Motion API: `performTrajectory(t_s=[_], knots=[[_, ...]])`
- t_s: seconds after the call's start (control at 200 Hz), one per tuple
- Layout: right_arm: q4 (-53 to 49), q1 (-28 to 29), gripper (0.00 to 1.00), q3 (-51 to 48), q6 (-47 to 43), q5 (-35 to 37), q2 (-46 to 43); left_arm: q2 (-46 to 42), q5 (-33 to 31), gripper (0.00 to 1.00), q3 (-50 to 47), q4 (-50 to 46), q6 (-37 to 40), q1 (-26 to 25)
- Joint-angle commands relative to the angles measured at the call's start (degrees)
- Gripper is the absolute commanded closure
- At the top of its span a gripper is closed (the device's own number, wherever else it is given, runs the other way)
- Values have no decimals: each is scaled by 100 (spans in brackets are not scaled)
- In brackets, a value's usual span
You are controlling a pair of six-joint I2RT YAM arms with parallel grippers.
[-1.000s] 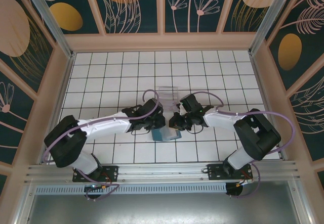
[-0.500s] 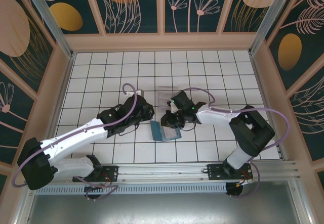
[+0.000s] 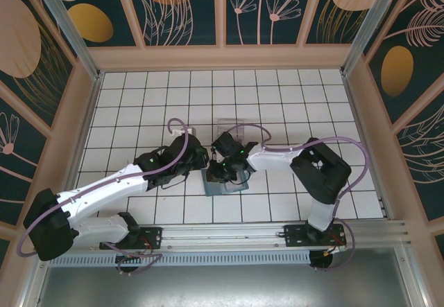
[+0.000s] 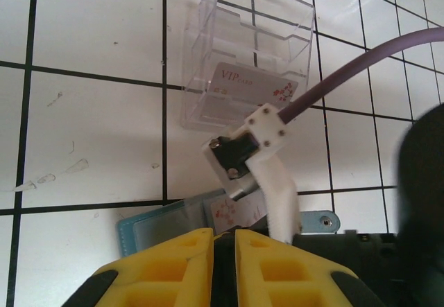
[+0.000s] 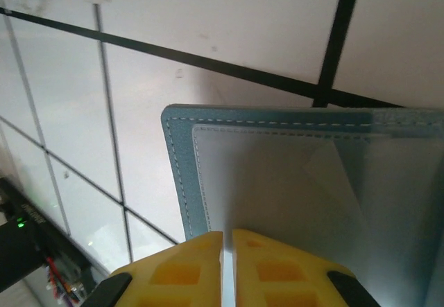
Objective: Take the credit cards out of the card holder
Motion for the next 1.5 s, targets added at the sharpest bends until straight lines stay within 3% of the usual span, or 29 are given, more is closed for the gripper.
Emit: performTrajectory(t_s=[0.0,0.415,0.886,1.206,1.496], knots=[[-72,42,88,150,224,280,208,-97,-135,83,-11,-101,163,33],[94,17,89,483,423,510,576,85,-118,83,184,-220,355,73],[-358,-145,88,517,347,838,-438,-171,45,78,223,133,516,80],[-646,-489,88,-195,412,1210,-1199,616,689,78,319,451,543,80],[-936,-538,86,-839,598,1552,-1670,1979,1470,76,789,232,587,80]])
